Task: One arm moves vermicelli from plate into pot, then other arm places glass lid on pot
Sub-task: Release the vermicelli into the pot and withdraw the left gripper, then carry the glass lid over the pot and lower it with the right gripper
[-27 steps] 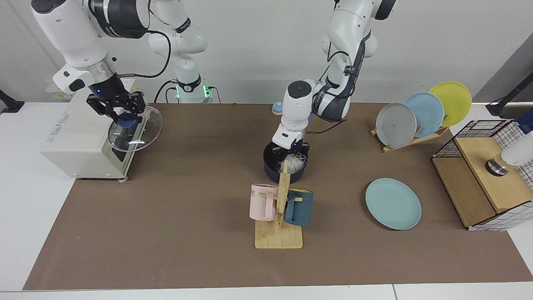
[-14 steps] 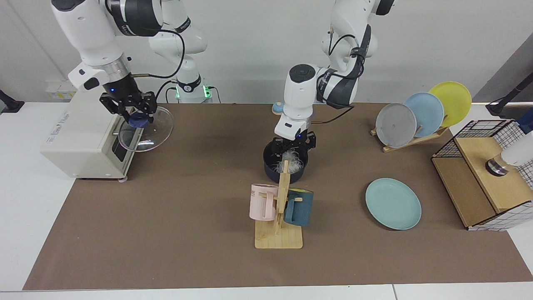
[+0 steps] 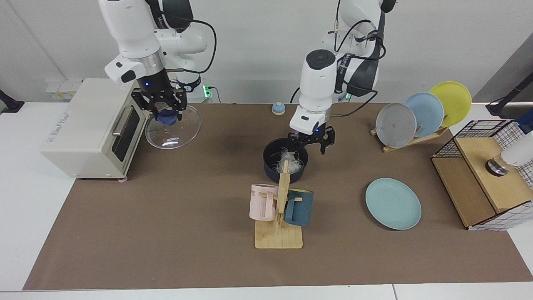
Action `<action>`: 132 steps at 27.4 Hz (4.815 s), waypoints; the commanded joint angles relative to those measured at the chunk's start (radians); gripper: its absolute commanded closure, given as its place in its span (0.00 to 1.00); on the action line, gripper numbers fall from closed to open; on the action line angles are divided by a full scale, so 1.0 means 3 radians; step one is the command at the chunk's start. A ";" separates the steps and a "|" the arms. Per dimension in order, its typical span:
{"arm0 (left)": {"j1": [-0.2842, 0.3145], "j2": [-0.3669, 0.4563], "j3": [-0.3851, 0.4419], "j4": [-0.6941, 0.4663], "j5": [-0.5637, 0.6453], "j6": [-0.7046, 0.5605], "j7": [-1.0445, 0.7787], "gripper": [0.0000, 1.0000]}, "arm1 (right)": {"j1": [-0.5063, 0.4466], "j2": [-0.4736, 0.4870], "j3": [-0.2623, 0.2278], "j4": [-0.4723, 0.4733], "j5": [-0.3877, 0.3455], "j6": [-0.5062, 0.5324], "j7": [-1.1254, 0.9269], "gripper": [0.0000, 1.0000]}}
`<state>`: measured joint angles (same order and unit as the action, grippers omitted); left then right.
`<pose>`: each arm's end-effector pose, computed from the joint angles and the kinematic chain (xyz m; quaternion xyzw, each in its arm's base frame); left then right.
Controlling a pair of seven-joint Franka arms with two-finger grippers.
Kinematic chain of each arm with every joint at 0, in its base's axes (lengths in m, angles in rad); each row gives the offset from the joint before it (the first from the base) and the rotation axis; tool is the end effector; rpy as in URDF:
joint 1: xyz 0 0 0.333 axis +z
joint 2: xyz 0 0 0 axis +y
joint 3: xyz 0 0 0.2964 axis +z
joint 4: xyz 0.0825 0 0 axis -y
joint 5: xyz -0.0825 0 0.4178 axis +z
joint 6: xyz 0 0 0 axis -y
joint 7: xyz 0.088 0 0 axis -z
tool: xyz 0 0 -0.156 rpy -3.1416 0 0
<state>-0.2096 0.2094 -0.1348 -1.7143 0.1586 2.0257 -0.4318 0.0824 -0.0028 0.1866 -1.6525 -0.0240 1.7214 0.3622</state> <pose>0.6341 -0.2065 0.3945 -0.9968 -0.0147 -0.0705 0.0349 0.5828 0.1573 0.5297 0.9983 -0.0452 0.0378 0.0005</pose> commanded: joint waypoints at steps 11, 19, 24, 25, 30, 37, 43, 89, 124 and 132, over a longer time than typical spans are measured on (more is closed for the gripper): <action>0.0003 -0.0115 0.0914 0.0161 -0.0472 -0.0222 0.1332 0.00 | -0.0065 0.0944 0.1101 0.0675 -0.0538 -0.0006 0.1287 1.00; 0.0100 -0.0120 0.0966 0.0529 -0.0462 -0.0723 0.1491 0.00 | -0.0019 0.1420 0.1566 0.0968 -0.1075 0.0065 0.1773 1.00; 0.0284 -0.0186 0.0807 0.0667 -0.0457 -0.1005 0.1485 0.00 | -0.0014 0.1752 0.1929 0.1065 -0.1484 0.0101 0.2116 1.00; 0.0289 -0.0217 0.0802 0.0683 -0.0457 -0.1046 0.1480 0.00 | -0.0009 0.1814 0.1985 0.1080 -0.1540 0.0101 0.2167 1.00; 0.0310 -0.0391 0.0771 0.0688 -0.0457 -0.1215 0.1445 0.00 | 0.0078 0.2019 0.2114 0.1091 -0.1766 0.0132 0.2397 1.00; 0.0376 -0.0708 0.0766 0.0515 -0.0528 -0.1455 0.1424 0.00 | 0.0073 0.2080 0.2155 0.0968 -0.1694 0.0188 0.2464 1.00; 0.0361 -0.0780 0.0771 0.0397 -0.0549 -0.1384 0.1434 0.00 | 0.0119 0.2095 0.2155 0.0932 -0.1699 0.0321 0.2530 1.00; 0.0320 -0.0775 0.0787 0.0422 -0.0549 -0.1450 0.1450 0.00 | 0.0027 0.2060 0.2160 0.0528 -0.1878 0.0577 0.2357 1.00; 0.0320 -0.0754 0.0833 0.0432 -0.0534 -0.1302 0.1122 0.00 | 0.0012 0.2029 0.2155 0.0462 -0.1991 0.0740 0.2382 0.51; 0.0320 -0.0759 0.0828 0.0427 -0.0549 -0.1312 0.1158 0.00 | -0.0045 0.1958 0.2170 0.0569 -0.1950 0.0649 0.2392 0.00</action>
<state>-0.1113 -0.0017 0.1095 -1.5656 0.0122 1.6167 -0.0831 0.1056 0.6099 0.8192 -1.4804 -0.6085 1.9072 1.0784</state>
